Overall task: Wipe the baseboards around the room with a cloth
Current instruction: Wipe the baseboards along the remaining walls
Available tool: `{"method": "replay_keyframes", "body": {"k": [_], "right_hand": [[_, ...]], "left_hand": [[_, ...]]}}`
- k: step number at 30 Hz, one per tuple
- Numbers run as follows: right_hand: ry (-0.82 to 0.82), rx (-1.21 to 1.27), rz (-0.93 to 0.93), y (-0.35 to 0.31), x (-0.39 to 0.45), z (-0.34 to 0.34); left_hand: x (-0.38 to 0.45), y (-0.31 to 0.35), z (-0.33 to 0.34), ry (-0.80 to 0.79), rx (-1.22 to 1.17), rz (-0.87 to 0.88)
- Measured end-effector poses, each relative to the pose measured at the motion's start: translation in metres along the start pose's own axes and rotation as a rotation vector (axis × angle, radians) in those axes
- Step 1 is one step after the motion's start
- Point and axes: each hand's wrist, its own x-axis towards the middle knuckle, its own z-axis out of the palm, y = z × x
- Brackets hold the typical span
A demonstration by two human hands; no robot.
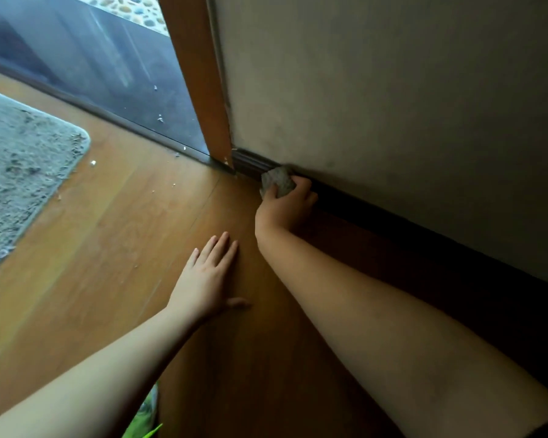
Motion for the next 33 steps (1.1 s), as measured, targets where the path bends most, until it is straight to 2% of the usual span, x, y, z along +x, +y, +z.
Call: {"method": "replay_keyframes", "body": {"k": [4, 8, 12, 15, 20, 25, 27, 33], "right_hand": [[-0.052, 0.065, -0.018, -0.011, -0.008, 0.029], [-0.175, 0.039, -0.114, -0.018, -0.012, 0.051], [-0.176, 0.005, -0.145, -0.018, -0.012, 0.054], [-0.173, -0.014, -0.171, -0.016, -0.008, 0.047], [-0.129, 0.034, -0.105, -0.022, 0.004, 0.026], [-0.078, -0.084, -0.112, -0.003, 0.021, -0.039], [-0.055, -0.135, -0.143, 0.011, 0.030, -0.069], [0.017, -0.170, -0.174, 0.053, 0.051, -0.148]], "left_hand": [[0.002, -0.005, 0.007, 0.019, -0.012, 0.007], [0.006, -0.005, 0.013, 0.007, -0.026, -0.015], [0.006, -0.005, 0.011, -0.024, -0.042, -0.030], [0.005, -0.004, 0.011, -0.021, -0.029, -0.037], [0.004, 0.002, 0.000, -0.064, 0.003, -0.067], [0.000, 0.021, -0.016, -0.136, 0.080, -0.094], [0.001, 0.026, -0.018, -0.139, 0.142, -0.028], [0.029, 0.077, -0.015, -0.103, 0.289, 0.385]]}}
